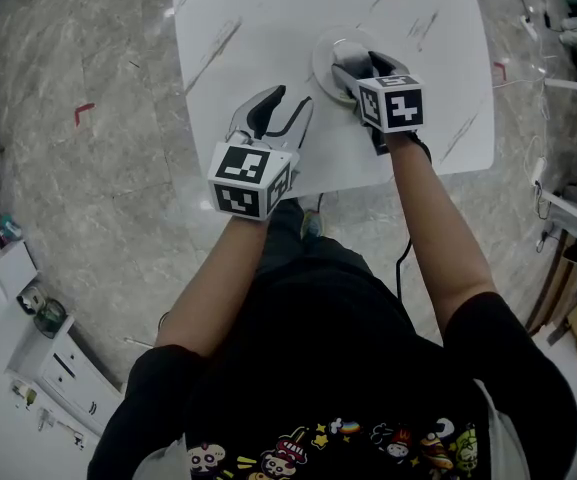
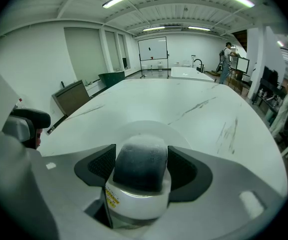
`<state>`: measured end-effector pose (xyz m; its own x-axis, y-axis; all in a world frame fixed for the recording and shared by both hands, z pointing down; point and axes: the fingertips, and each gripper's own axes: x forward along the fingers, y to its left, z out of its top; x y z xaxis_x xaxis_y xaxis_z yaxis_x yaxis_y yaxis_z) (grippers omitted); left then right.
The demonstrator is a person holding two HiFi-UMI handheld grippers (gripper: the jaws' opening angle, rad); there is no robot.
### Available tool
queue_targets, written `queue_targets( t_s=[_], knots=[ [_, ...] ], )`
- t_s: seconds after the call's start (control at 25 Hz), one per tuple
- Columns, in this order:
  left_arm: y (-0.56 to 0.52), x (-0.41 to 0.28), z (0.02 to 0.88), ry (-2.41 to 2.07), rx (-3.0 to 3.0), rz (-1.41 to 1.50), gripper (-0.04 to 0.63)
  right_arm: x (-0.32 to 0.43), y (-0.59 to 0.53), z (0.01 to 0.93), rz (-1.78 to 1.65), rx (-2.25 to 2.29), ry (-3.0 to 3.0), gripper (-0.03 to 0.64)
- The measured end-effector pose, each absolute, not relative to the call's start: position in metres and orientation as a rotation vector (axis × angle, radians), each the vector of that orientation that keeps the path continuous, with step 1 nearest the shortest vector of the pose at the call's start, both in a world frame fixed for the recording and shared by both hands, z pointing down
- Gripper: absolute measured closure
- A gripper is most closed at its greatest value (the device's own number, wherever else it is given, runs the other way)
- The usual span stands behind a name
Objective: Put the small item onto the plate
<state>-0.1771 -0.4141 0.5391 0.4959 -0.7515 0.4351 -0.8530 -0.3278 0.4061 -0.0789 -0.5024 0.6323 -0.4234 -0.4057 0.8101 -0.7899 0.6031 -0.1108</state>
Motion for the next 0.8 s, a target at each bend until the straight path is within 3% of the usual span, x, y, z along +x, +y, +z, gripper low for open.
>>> queue_targets(
  t_s=[0.36, 0.48, 0.64, 0.8],
  knots=[
    [-0.411, -0.172, 0.531, -1.303, 2.172, 0.241, 0.328, -0.075, -0.495, 0.602, 0.659, 0.985, -2.126, 0.292],
    [-0.409, -0.167, 0.523, -1.292, 2.194, 0.262, 0.328, -0.069, -0.491, 0.579, 0.66, 1.029, -2.176, 0.369],
    [-0.402, -0.163, 0.508, -1.283, 2.229, 0.291, 0.328, -0.056, -0.482, 0.539, 0.616, 1.126, -2.244, 0.526],
    [-0.4, -0.154, 0.489, -1.279, 2.268, 0.307, 0.328, -0.042, -0.464, 0.499, 0.594, 1.207, -2.322, 0.582]
  ],
)
